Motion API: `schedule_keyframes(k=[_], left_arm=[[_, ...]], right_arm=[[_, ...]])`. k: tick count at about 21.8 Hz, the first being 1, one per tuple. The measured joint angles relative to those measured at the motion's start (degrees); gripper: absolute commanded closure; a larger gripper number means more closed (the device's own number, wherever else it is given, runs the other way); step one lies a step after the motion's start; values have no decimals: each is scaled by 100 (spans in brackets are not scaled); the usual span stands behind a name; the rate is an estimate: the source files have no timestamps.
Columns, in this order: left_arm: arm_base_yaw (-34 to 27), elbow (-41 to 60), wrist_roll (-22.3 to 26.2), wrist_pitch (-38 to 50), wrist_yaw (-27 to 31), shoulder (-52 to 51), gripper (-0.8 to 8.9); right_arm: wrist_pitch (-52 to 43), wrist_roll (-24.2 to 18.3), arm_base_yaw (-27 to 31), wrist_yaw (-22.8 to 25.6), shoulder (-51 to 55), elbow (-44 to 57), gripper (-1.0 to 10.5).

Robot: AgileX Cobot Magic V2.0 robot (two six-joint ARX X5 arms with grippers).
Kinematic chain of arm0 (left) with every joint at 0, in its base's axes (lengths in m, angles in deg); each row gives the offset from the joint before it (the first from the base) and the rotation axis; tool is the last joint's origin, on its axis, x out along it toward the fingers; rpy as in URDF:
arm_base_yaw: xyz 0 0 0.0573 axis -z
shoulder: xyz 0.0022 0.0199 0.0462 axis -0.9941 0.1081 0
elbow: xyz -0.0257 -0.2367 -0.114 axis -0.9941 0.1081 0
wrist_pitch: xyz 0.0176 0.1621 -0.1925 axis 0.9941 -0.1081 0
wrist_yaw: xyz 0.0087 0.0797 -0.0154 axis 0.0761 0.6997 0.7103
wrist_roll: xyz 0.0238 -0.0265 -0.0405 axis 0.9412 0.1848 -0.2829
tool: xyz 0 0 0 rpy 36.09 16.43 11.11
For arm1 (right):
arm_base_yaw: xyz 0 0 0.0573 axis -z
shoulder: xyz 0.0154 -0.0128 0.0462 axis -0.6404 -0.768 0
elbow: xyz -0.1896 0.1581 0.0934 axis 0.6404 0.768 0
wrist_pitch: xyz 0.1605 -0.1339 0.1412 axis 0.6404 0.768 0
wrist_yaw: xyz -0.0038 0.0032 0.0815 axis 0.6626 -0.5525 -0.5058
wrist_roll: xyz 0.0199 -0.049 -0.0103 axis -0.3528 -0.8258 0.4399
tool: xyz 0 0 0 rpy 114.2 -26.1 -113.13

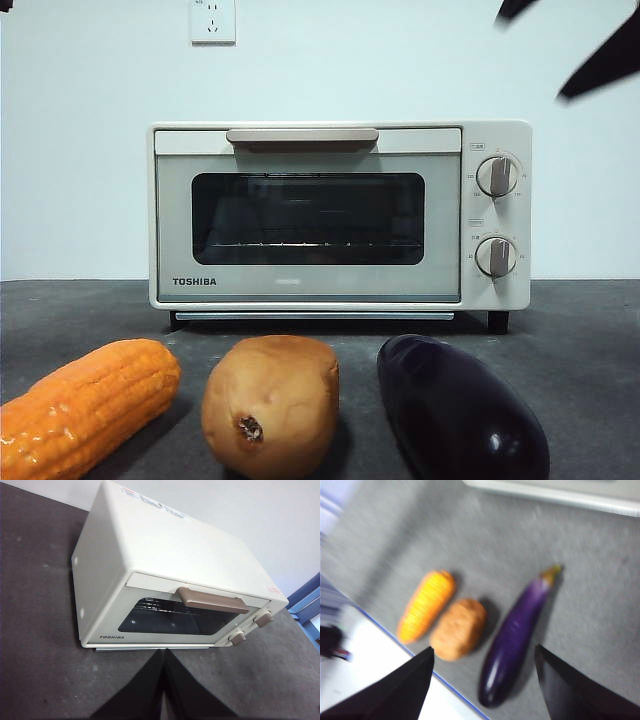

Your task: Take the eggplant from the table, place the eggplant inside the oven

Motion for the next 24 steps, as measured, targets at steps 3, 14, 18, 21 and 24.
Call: schedule_keyframes(k=[3, 14, 18, 21, 24], left_arm=[[59, 0, 0, -11, 2, 2, 809], [74, 0, 129, -136, 0, 2, 809], [74, 0, 221, -251, 0, 4, 809], [74, 0, 258, -260, 0, 15, 809], [74, 0, 273, -286, 0, 76, 809]], right_arm=[[-4, 387, -723, 839, -756, 0, 619], [-1058, 837, -968, 1071, -3126, 0, 603], [-1344, 850, -1012, 1047, -3499, 0, 603], [-1486, 863, -1054, 1043, -3674, 0, 626], [-1565, 920, -1073, 1067, -3698, 0, 722]])
